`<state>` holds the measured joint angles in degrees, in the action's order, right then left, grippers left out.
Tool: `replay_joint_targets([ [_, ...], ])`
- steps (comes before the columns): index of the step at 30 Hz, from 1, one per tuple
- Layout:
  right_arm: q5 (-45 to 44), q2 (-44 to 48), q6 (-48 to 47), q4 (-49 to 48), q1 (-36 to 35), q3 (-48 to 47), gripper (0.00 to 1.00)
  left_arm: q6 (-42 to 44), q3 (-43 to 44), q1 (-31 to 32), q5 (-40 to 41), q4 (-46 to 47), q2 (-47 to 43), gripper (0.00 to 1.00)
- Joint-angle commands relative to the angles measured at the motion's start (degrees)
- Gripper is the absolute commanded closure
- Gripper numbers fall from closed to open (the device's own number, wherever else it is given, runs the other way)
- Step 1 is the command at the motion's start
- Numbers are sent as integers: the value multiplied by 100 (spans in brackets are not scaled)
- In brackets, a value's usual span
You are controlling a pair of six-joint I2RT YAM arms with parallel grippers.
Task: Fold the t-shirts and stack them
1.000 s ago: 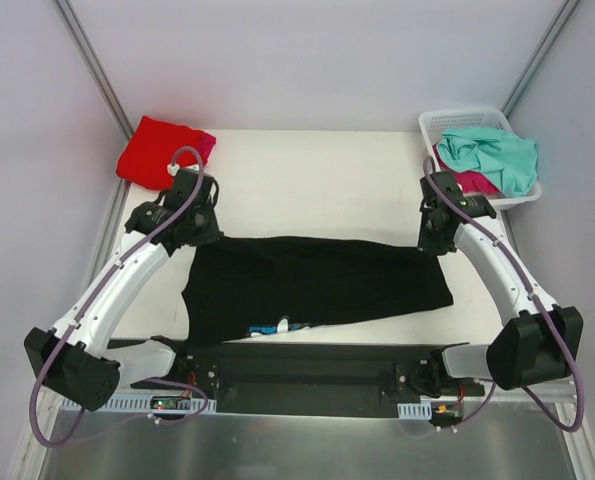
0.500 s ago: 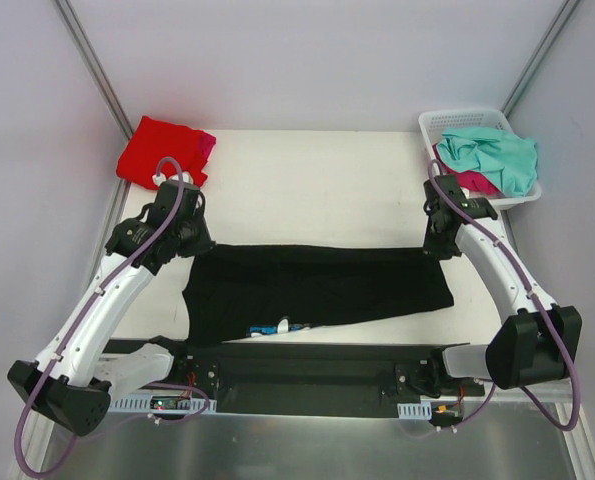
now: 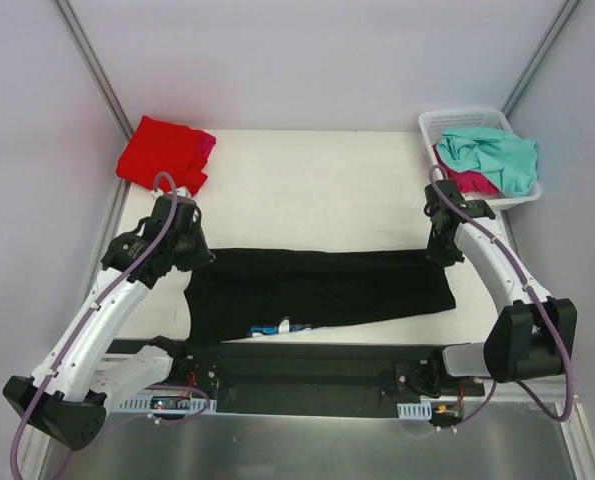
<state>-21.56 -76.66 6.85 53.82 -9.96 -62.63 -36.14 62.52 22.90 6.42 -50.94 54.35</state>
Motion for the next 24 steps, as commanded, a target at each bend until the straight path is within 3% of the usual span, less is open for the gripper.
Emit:
replay_joint_targets([
  [1,-155,-261,123,-12,134,40,99,-262,-380,31,-465,-144,-73,100],
  [13,-138,-973,176,-170,231,-284,99,-525,-1251,163,-870,-293,-741,100],
  [24,12,-1429,123,-328,635,-530,99,-842,-1436,294,-1177,-821,-1321,100],
])
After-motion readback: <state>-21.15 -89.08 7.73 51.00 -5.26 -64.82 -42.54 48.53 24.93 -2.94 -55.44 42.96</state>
